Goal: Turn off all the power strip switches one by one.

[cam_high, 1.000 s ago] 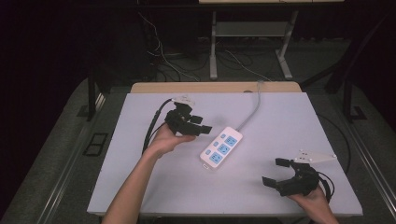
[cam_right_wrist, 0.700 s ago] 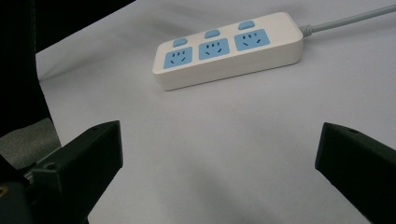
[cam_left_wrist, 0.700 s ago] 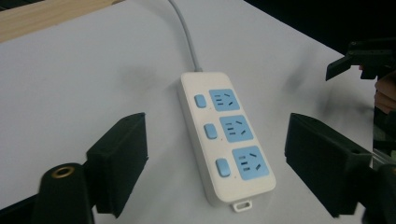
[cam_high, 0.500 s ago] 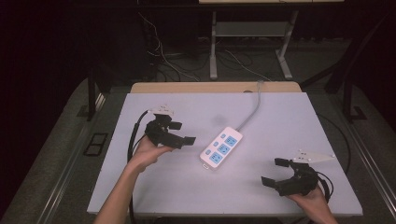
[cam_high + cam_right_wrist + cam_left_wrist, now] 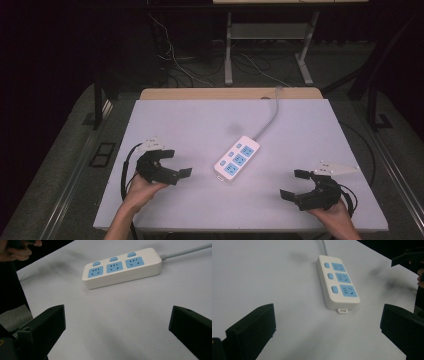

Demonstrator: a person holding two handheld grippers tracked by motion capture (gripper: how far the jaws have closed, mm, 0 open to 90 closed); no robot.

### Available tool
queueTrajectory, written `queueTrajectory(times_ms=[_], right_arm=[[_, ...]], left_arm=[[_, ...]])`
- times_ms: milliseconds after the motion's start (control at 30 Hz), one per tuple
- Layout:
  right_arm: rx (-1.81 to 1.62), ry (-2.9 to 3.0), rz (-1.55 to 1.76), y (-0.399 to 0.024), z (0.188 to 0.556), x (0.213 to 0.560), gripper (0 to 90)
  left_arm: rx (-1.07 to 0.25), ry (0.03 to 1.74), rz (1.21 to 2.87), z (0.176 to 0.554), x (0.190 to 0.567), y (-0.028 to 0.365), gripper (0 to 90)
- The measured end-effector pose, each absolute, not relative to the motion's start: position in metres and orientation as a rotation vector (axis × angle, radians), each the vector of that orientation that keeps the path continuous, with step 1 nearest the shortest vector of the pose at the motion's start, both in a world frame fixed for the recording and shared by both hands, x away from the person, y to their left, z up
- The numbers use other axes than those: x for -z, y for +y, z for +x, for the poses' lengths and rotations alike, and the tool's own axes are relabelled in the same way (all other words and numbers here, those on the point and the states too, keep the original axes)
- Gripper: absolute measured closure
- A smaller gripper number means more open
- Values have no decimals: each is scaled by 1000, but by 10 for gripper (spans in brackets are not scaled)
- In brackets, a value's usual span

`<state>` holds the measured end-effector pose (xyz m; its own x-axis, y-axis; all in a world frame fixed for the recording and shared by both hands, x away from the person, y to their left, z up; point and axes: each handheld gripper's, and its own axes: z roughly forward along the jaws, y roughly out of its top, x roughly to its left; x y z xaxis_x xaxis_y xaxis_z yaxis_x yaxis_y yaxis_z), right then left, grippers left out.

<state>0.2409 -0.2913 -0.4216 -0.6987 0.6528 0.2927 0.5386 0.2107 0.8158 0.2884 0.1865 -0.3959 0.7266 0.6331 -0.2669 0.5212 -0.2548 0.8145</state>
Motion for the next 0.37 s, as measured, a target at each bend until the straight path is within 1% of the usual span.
queueTrajectory(times_ms=[133, 367], right_arm=[[-1505, 2352, 1173, -292, 241, 423, 6], [-1511, 2347, 1185, -292, 240, 422, 6]], left_arm=[[-130, 908, 1880, 273, 410, 197, 0], [-166, 878, 1913, 261, 414, 193, 0]])
